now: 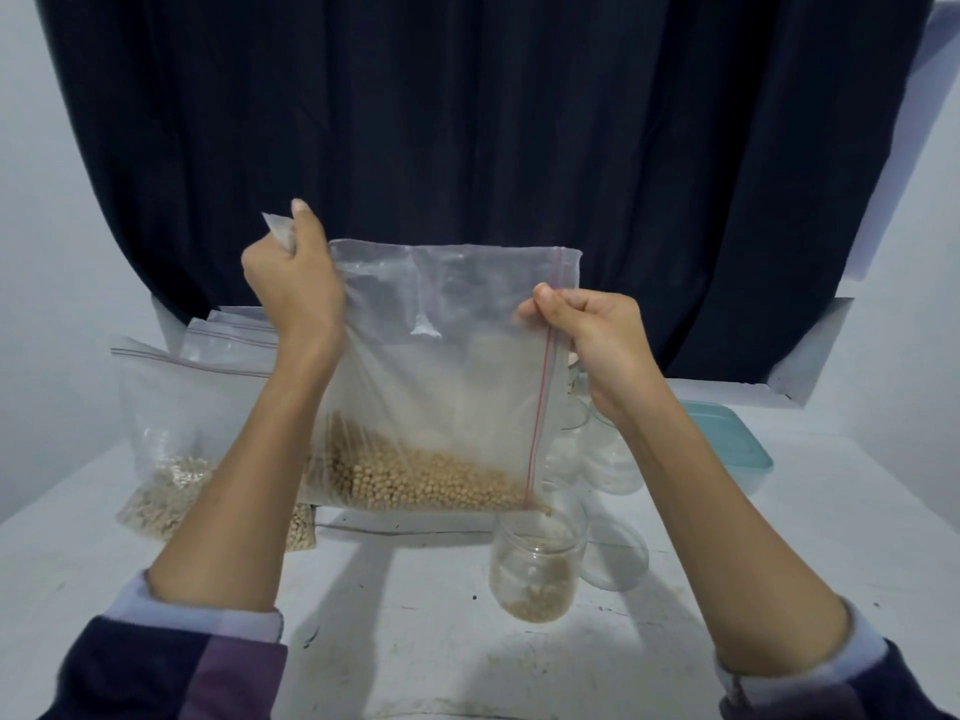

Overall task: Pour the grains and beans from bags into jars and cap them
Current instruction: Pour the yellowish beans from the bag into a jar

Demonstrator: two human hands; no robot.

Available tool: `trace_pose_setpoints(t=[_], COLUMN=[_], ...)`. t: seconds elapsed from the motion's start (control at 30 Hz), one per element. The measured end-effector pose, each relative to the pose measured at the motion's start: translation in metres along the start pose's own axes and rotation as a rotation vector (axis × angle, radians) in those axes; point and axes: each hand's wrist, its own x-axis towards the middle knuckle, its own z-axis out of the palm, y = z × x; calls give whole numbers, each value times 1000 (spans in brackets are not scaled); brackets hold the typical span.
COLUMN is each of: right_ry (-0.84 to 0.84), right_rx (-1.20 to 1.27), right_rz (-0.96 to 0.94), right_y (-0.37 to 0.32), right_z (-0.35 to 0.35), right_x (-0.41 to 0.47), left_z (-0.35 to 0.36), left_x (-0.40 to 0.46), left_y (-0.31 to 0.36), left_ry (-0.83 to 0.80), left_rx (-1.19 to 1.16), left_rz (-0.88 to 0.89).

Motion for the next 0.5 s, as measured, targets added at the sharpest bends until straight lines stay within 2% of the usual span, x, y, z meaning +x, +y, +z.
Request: trace_pose_setpoints(t=[0.5], right_ry=[58], right_rx=[13], right_rz=[10], right_y=[1], right_z=[1], right_x=[0], left_z=[2], left_x=[0], left_y=[-2], left_ry=[-17], left_rx=[4], left_rz=[-8])
